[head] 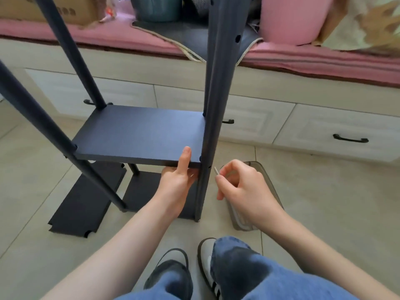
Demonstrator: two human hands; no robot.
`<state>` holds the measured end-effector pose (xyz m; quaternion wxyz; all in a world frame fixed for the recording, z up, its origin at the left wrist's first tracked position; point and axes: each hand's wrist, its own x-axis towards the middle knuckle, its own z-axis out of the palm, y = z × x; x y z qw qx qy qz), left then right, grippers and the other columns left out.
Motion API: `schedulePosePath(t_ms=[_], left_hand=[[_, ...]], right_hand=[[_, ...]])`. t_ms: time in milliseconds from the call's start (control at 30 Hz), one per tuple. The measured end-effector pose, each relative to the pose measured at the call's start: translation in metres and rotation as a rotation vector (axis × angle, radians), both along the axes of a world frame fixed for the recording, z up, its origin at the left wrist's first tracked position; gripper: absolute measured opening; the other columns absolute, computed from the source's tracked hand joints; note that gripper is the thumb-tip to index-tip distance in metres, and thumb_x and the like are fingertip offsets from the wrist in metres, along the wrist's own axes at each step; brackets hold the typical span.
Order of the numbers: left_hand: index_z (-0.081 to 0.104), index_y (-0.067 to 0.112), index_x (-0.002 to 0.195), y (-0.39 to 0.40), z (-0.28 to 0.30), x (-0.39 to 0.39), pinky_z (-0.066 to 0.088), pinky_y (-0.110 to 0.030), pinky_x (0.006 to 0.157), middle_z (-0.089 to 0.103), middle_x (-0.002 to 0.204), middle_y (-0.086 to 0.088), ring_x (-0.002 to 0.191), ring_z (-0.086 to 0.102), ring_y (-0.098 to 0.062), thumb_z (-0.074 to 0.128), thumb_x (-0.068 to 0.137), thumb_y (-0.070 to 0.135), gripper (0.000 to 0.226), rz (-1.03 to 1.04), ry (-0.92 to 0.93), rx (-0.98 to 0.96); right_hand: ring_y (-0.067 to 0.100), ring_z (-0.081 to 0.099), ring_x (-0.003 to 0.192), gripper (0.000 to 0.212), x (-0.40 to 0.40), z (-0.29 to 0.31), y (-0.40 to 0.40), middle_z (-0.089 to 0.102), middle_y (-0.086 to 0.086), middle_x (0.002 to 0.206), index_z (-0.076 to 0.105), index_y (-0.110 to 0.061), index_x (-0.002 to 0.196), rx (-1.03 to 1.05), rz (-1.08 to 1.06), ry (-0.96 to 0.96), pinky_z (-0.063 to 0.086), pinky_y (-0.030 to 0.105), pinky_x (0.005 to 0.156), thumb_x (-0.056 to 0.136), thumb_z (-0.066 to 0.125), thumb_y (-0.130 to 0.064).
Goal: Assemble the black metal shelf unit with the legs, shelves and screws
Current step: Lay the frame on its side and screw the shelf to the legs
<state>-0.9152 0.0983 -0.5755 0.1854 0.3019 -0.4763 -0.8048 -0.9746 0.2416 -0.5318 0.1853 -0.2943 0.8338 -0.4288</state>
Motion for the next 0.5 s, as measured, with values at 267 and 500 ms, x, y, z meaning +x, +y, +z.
schedulePosePath(t_ms=[267,500], left_hand=[[0.066,0.018,0.114,-0.0004,-0.0008,0.0004,0.052,-0.039,0.102,0.077,0.108,0.001,0.103,0.073,-0.022,0.062,0.094,0.043,0.032,-0.002,0.002,-0.011],[0.066,0.020,0.111,-0.0005,-0.0012,0.0008,0.058,-0.019,0.075,0.078,0.102,0.001,0.091,0.075,-0.014,0.062,0.095,0.041,0.027,-0.001,0.029,0.016]], right_hand=[[0.019,0.062,0.057,0.012,0.0036,-0.0045,-0.0089,0.069,-0.009,0.061,0.060,-0.022,0.082,0.029,-0.076,0.045,0.050,0.034,0.059,0.094,0.061,-0.024],[0.015,0.065,0.060,0.011,0.0033,-0.0015,-0.0098,0.070,-0.009,0.061,0.063,-0.021,0.081,0.027,-0.095,0.092,0.052,0.034,0.063,0.092,0.065,-0.022]])
